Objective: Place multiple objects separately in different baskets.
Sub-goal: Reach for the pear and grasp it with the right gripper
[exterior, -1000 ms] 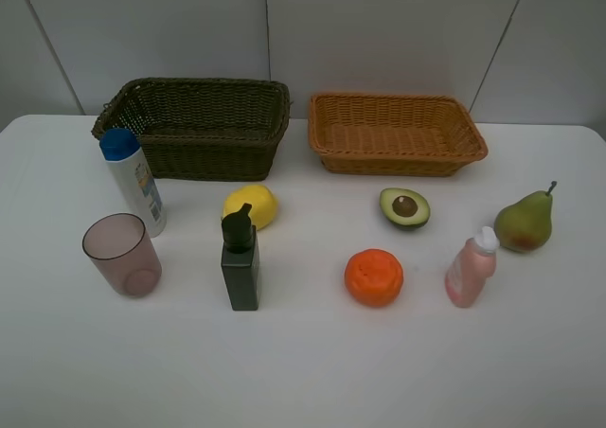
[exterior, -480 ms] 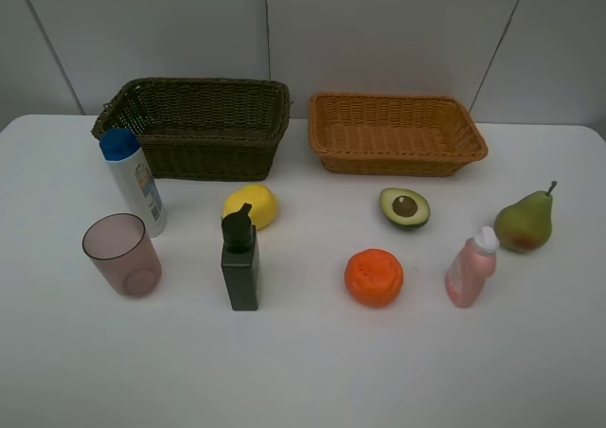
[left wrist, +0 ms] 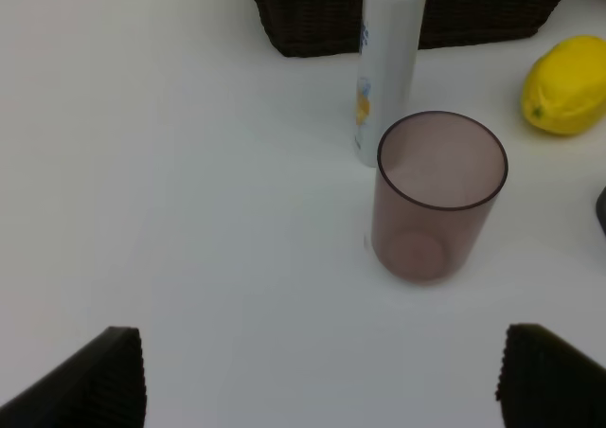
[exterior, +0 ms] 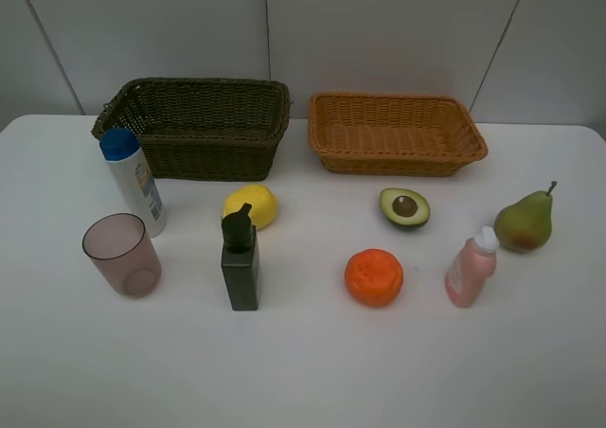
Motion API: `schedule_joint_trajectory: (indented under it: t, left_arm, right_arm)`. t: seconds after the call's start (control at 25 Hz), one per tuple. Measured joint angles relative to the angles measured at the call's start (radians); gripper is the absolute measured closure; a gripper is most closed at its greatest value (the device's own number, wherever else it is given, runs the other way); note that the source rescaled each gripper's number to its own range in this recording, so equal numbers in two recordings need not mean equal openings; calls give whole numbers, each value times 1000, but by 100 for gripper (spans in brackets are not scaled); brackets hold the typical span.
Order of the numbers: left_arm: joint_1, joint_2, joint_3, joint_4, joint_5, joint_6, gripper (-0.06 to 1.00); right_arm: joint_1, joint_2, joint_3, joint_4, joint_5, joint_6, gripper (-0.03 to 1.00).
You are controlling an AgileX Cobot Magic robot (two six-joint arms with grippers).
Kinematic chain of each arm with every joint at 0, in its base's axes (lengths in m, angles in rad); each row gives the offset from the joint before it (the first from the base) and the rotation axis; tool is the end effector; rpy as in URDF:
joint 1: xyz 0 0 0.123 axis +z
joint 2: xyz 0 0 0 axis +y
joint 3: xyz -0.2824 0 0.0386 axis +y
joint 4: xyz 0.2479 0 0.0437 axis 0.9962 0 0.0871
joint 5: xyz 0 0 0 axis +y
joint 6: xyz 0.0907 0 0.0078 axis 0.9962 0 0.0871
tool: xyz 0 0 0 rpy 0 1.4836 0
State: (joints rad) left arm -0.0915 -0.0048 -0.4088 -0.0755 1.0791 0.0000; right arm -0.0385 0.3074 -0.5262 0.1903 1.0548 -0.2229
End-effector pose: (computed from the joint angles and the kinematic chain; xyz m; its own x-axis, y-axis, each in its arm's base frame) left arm 0.0023 -0.0063 0.2502 -0.5482 0.0145 -0.8362 0.1272 0.9897 -0.0662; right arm 0.0417 0.0134 0.2810 -0.6583 -0.1008 -0.7460 -0.1688 0.9855 0.0159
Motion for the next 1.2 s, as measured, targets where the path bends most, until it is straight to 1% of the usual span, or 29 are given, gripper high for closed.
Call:
schedule_joint_trajectory:
  t: [0.16, 0.52, 0.68, 0.84, 1.0, 1.2]
  left_arm:
    - [0, 0, 0, 0, 0, 0, -6]
    - [0, 0, 0, 0, 0, 0, -6]
    - [0, 0, 0, 0, 0, 0, -6]
    - [0, 0, 0, 0, 0, 0, -6]
    - [0, 0, 0, 0, 0, 0, -6]
    - [0, 0, 0, 0, 0, 0, -6]
  right_arm:
    - [0, 93, -30, 7, -3, -57, -3]
    - [0, 307, -126, 7, -25, -126, -3]
    - [0, 404, -170, -4, -53, -129, -3]
    - [0, 511, -216, -72, -79, -106, -3]
    - [0, 619, -265, -115, -94, -76, -3]
    - [0, 756, -314, -125, -139, -72, -3]
